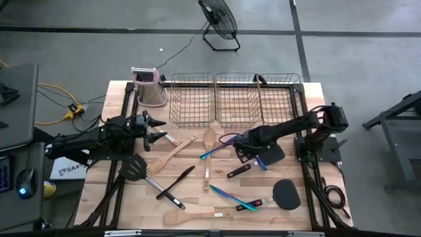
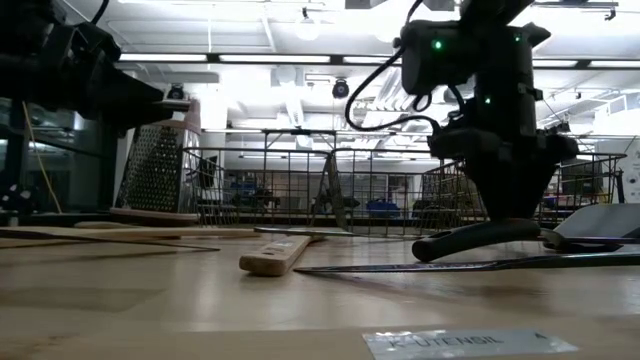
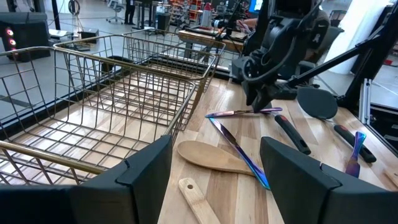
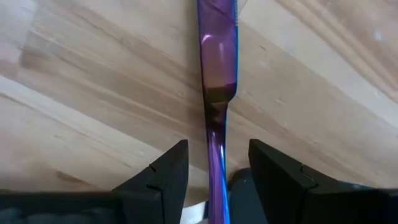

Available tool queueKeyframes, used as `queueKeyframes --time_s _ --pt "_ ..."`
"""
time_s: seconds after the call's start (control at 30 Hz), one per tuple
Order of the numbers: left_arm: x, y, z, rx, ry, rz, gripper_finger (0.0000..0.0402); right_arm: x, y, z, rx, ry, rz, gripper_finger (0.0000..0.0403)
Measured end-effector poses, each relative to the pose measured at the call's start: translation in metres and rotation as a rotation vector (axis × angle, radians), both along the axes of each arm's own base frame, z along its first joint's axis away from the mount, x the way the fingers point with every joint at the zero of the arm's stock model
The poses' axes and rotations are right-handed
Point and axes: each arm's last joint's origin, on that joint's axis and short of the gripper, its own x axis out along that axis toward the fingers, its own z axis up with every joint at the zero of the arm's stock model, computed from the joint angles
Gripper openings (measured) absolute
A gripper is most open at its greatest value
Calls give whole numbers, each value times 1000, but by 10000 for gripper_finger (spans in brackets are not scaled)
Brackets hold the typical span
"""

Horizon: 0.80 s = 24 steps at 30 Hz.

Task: Pick & Place Kitchen Items
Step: Put the top right blue table knife into the right mesh basket

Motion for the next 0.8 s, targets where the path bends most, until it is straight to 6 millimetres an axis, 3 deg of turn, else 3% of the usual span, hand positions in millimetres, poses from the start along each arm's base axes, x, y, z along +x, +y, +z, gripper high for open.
queueKeyframes --time_s 0.8 --pt "0 0 0 0 0 0 241 -3 0 -22 27 -2 33 160"
